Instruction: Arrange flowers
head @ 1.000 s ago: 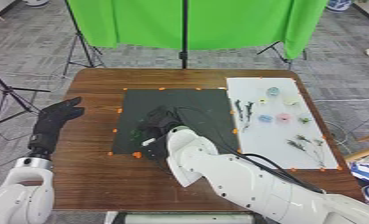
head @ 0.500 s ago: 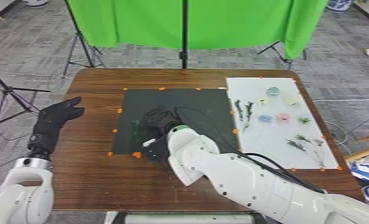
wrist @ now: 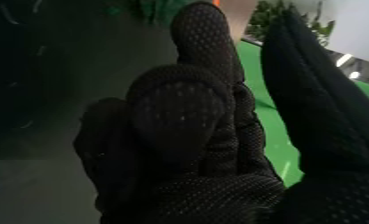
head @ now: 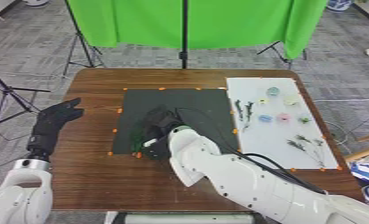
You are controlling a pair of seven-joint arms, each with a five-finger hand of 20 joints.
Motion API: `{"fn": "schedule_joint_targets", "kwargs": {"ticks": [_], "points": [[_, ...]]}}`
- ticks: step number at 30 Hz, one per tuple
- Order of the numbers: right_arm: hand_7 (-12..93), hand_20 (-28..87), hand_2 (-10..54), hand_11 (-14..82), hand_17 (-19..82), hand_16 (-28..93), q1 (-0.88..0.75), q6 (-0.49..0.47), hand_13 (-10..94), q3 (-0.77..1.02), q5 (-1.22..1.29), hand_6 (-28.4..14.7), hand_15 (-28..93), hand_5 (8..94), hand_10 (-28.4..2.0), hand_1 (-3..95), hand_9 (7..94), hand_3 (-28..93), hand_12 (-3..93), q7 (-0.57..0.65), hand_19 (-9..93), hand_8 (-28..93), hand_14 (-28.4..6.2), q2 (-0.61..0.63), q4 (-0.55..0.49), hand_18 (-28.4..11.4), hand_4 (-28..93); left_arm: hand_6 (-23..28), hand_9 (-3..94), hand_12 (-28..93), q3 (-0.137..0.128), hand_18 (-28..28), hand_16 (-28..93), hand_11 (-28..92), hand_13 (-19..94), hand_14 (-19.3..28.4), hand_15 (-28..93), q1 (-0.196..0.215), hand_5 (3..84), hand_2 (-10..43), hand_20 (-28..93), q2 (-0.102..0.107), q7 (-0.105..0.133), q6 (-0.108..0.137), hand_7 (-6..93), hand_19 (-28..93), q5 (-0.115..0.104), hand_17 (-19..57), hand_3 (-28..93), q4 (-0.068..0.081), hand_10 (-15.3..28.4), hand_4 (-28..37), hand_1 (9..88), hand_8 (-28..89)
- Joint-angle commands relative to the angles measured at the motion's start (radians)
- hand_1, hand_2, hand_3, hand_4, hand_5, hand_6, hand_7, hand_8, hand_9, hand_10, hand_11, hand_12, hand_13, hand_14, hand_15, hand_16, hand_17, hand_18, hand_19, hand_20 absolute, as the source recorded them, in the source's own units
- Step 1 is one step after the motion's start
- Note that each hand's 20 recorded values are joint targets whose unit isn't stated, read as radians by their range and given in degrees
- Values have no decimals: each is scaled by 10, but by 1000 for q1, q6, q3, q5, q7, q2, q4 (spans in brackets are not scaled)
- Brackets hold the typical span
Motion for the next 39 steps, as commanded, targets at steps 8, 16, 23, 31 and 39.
{"fn": "schedule_joint_targets", "kwargs": {"ticks": [8, 16, 23, 31, 39], "points": [[293, 443, -95, 229, 621, 347, -155, -158, 933, 359, -198, -50, 488, 621, -148, 388, 773, 651, 230, -185, 932, 80, -42, 398, -432, -147, -88, 73, 501, 102, -105, 119, -31, 190, 407, 190, 161, 84, 482, 146, 150, -9, 4, 9, 89, 98, -43, 119, 630, -16, 158, -273, 243, -57], [252, 467, -95, 224, 613, 353, -659, -186, 925, 949, -532, -55, 499, 630, -152, 360, 771, 653, 235, -98, 932, -62, -44, 628, -603, -151, -88, 75, 523, 98, -171, 123, -37, 192, 429, 192, 175, 152, 502, 305, 156, -17, 24, 84, 89, 116, -137, 133, 561, -24, 162, -283, 230, -62], [199, 491, -95, 226, 596, 356, -980, -307, 906, 1258, -798, -57, 522, 616, -158, 333, 760, 636, 248, 75, 932, -54, -48, 682, -553, -155, -92, 76, 525, 98, -189, 122, -41, 194, 433, 193, 180, 180, 503, 304, 155, -20, 8, 79, 92, 115, -129, 135, 592, -41, 162, -283, 220, -62], [193, 496, -95, 243, 593, 347, -1005, -407, 903, 1232, -910, -56, 532, 614, -156, 328, 758, 634, 261, 129, 932, -47, -46, 696, -449, -159, -98, 76, 523, 99, -161, 121, -42, 195, 429, 193, 179, 161, 502, 271, 155, -20, -14, 49, 92, 113, -88, 132, 609, -39, 162, -283, 222, -62], [197, 498, -95, 263, 592, 347, -1026, -472, 901, 1196, -842, -53, 539, 619, -154, 330, 759, 632, 272, 151, 932, -48, -40, 685, -399, -160, -106, 77, 517, 99, -135, 121, -41, 195, 425, 193, 178, 142, 498, 243, 155, -23, -37, 14, 90, 113, -47, 130, 613, -39, 162, -283, 232, -62]]}}
